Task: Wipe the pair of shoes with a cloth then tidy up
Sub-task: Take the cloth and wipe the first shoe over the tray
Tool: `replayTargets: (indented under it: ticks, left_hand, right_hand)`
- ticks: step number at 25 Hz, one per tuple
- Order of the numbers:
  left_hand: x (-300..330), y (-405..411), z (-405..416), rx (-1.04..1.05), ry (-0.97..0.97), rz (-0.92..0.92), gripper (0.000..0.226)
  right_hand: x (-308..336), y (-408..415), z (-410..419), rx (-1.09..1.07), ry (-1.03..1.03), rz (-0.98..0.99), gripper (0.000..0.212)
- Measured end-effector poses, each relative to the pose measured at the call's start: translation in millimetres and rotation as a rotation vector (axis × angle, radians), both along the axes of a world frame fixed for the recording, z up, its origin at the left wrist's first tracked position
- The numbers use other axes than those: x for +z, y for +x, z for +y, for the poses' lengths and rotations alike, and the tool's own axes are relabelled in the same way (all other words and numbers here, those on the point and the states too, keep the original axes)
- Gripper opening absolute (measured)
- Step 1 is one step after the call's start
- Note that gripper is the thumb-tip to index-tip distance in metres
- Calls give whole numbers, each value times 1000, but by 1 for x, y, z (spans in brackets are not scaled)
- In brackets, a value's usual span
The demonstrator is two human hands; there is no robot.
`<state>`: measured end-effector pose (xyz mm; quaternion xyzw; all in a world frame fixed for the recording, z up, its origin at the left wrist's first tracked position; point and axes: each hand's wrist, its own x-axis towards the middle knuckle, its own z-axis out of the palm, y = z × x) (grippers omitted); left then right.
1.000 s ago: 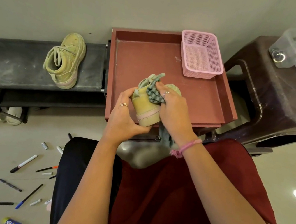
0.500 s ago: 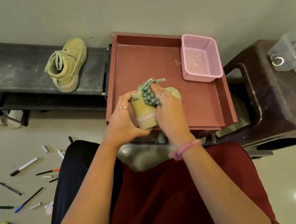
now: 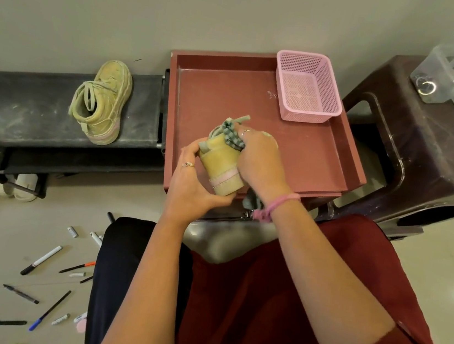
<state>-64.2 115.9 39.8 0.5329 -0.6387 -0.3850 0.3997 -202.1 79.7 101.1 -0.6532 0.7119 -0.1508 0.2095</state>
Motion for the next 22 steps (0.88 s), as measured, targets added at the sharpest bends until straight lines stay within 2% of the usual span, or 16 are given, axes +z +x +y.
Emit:
replayTargets:
  ticks: [2, 5, 7, 9, 12, 15, 17, 19, 22]
  left_hand:
    - [1, 3, -2, 10, 37, 21, 98]
    - [2, 5, 1, 26, 49, 24, 83]
    - [3, 2, 3, 51, 42, 41, 80]
    - [5, -2, 2, 67, 43, 48, 88]
    - [6, -4, 0, 76, 45, 68, 90]
    - [5, 1, -1, 84, 61, 62, 75]
    - [1, 2, -1, 50, 68, 63, 75]
    - [-2, 2, -1, 23, 47, 45, 86]
    - [-2, 1, -1, 32, 28, 46, 97]
  right_hand:
    - [-4, 18, 31, 115, -82, 39, 59]
    - [-16, 29, 79, 334, -205, 238, 50]
    - [-26, 34, 77, 299, -228, 302, 50]
    - [-21, 42, 55, 196, -247, 334, 52]
    - [-9, 49, 30, 195, -134, 254, 54]
    - [-23, 39, 56, 327, -226, 213, 52]
    - [-38, 32, 81, 375, -275, 235, 49]
    - [-40, 18, 78, 323, -301, 190, 50]
    - [-20, 2, 41, 52, -156, -69, 60]
